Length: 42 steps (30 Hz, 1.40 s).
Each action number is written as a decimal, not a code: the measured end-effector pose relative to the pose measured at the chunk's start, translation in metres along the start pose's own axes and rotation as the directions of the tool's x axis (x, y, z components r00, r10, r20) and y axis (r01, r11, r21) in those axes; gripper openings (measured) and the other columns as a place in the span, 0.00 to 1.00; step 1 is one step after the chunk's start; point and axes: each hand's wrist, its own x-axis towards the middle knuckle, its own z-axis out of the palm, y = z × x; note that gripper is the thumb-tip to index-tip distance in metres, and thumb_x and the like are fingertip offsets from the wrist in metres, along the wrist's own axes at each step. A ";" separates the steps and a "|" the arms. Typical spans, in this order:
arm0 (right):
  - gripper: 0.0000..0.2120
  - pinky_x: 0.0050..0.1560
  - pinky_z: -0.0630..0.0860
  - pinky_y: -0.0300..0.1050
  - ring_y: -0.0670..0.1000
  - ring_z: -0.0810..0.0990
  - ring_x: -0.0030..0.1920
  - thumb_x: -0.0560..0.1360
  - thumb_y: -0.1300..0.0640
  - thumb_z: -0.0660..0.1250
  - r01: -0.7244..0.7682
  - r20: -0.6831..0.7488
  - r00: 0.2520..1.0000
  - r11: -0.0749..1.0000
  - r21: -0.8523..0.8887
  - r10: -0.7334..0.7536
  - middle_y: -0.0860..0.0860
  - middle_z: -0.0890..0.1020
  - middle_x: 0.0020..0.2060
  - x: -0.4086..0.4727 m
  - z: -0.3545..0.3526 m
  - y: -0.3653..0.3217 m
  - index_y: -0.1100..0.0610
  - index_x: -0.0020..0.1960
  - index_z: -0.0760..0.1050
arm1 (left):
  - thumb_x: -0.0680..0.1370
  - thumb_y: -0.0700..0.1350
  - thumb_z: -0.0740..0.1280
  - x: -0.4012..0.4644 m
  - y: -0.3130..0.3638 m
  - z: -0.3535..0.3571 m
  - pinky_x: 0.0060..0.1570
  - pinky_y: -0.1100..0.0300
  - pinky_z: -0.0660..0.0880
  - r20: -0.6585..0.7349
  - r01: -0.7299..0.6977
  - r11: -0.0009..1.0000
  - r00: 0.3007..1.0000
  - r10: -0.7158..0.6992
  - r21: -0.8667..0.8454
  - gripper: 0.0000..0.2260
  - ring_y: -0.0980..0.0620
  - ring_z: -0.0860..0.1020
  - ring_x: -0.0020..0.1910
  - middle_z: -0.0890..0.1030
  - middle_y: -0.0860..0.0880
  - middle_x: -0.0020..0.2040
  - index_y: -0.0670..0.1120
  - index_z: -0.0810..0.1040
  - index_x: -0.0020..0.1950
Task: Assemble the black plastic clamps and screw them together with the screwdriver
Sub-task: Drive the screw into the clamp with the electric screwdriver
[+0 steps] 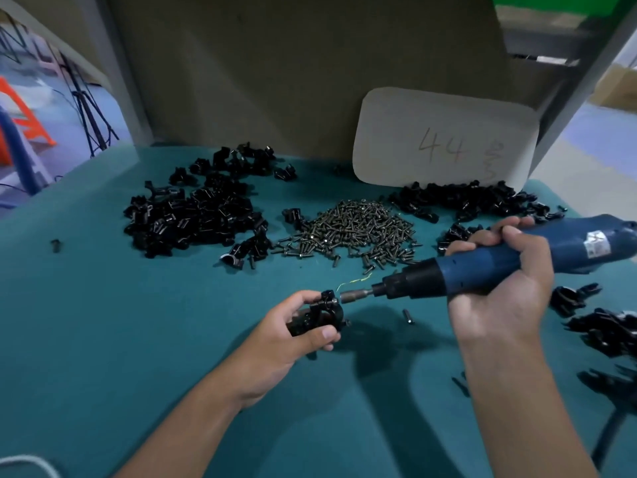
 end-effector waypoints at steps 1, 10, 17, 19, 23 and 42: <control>0.10 0.37 0.73 0.40 0.45 0.74 0.35 0.77 0.67 0.62 0.007 0.010 1.000 1.000 -0.008 -0.006 0.45 0.77 0.39 -0.001 0.000 0.001 0.52 0.48 0.74 | 0.72 0.48 0.75 0.000 0.000 0.001 0.49 0.58 0.76 0.009 0.004 1.000 1.000 -0.004 0.000 0.21 0.49 0.83 0.47 0.86 0.44 0.50 0.49 0.76 0.63; 0.11 0.39 0.73 0.41 0.45 0.74 0.36 0.76 0.66 0.61 0.045 0.006 0.999 0.999 -0.009 -0.045 0.45 0.75 0.42 -0.013 -0.007 0.006 0.51 0.50 0.73 | 0.71 0.53 0.77 -0.002 -0.002 0.001 0.55 0.53 0.74 0.063 0.028 0.993 0.998 -0.022 -0.111 0.17 0.46 0.83 0.49 0.85 0.43 0.48 0.53 0.80 0.58; 0.11 0.39 0.72 0.40 0.45 0.74 0.36 0.78 0.66 0.59 0.077 0.001 0.997 0.997 -0.005 -0.077 0.44 0.76 0.41 -0.018 -0.009 0.007 0.50 0.49 0.73 | 0.73 0.45 0.76 -0.002 -0.002 0.001 0.55 0.57 0.79 0.141 0.081 0.963 0.989 -0.045 -0.257 0.13 0.49 0.82 0.49 0.83 0.44 0.49 0.47 0.82 0.57; 0.11 0.39 0.72 0.40 0.45 0.74 0.37 0.77 0.65 0.60 0.075 0.034 0.997 0.997 -0.023 -0.074 0.44 0.76 0.41 -0.018 -0.009 0.006 0.50 0.50 0.73 | 0.75 0.44 0.76 -0.002 -0.003 0.000 0.57 0.54 0.79 0.143 0.091 0.973 0.988 -0.062 -0.210 0.13 0.48 0.82 0.49 0.83 0.43 0.49 0.46 0.81 0.58; 0.12 0.39 0.72 0.39 0.44 0.73 0.37 0.76 0.64 0.60 0.050 0.132 0.990 0.998 -0.040 -0.044 0.43 0.78 0.41 -0.015 -0.008 0.003 0.48 0.50 0.74 | 0.75 0.45 0.76 -0.003 -0.003 -0.001 0.60 0.47 0.78 0.147 0.122 0.982 0.984 -0.101 -0.142 0.16 0.47 0.82 0.47 0.82 0.42 0.47 0.44 0.78 0.60; 0.11 0.38 0.72 0.40 0.44 0.74 0.35 0.76 0.64 0.61 0.034 0.017 0.999 0.999 -0.013 -0.034 0.43 0.78 0.40 -0.013 -0.015 0.005 0.49 0.47 0.75 | 0.75 0.49 0.73 -0.005 -0.002 0.000 0.44 0.55 0.75 0.150 0.095 0.995 0.984 -0.093 -0.005 0.14 0.48 0.75 0.39 0.78 0.48 0.39 0.48 0.77 0.58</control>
